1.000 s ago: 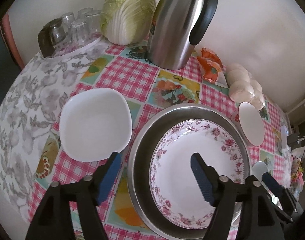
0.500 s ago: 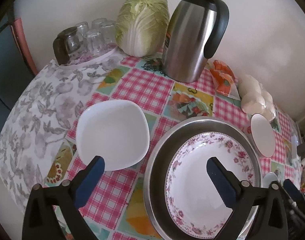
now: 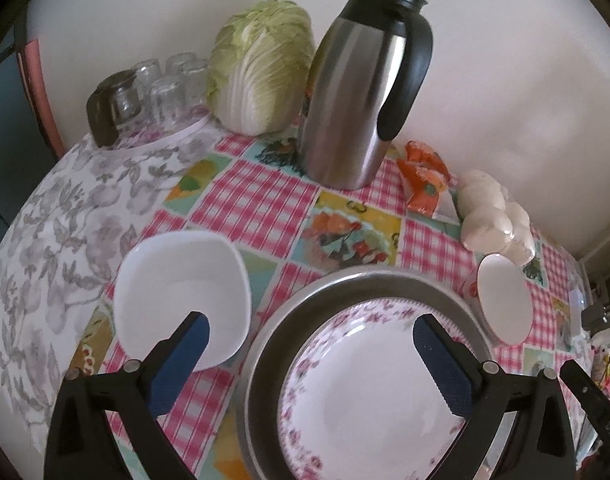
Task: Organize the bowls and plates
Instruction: 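Withdraw both tools from the plate, then move both tools to the red-rimmed white bowl and close them on its rim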
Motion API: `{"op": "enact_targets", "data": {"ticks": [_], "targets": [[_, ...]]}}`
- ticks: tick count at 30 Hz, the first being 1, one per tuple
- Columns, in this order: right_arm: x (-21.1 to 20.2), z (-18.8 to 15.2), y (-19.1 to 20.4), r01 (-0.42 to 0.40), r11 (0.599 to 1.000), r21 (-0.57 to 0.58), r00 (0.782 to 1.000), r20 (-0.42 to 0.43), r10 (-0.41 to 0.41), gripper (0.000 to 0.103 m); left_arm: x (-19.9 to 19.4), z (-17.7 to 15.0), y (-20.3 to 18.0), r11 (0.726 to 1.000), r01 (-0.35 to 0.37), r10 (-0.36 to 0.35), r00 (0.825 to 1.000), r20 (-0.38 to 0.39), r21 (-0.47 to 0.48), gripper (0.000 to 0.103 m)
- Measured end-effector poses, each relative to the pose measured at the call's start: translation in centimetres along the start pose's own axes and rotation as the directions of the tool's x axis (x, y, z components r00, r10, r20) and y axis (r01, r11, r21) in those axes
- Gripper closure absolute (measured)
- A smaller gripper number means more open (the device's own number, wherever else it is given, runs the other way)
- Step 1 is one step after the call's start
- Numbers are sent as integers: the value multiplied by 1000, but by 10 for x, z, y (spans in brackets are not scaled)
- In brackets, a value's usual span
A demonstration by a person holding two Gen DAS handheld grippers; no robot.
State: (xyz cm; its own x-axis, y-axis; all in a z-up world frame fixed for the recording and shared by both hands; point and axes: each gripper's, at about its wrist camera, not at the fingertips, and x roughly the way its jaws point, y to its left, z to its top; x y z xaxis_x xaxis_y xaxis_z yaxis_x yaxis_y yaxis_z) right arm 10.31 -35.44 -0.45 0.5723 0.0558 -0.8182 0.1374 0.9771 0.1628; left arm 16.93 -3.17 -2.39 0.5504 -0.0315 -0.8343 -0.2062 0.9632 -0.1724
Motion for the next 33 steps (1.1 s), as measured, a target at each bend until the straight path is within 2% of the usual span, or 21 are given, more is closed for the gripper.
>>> {"op": "enact_targets", "data": {"ticks": [10, 15, 19, 27, 33], "targets": [[19, 17, -11, -1, 1000, 27, 1000, 5, 0, 31, 8, 22, -14, 999, 46, -47, 999, 14, 17, 0], [33, 23, -17, 2, 1000, 22, 1000, -10, -2, 32, 13, 28, -16, 999, 40, -40, 999, -1, 8, 0], [40, 30, -28, 2, 998, 63, 1000, -17, -1, 32, 13, 28, -28, 998, 31, -31, 999, 9, 53, 0], [55, 41, -30, -4, 999, 51, 1000, -7, 5, 32, 24, 27, -50, 994, -4, 4, 1000, 7, 109, 1], [73, 44, -32, -21, 998, 64, 999, -30, 23, 32, 28, 27, -59, 993, -4, 5, 1000, -9, 116, 6]]}}
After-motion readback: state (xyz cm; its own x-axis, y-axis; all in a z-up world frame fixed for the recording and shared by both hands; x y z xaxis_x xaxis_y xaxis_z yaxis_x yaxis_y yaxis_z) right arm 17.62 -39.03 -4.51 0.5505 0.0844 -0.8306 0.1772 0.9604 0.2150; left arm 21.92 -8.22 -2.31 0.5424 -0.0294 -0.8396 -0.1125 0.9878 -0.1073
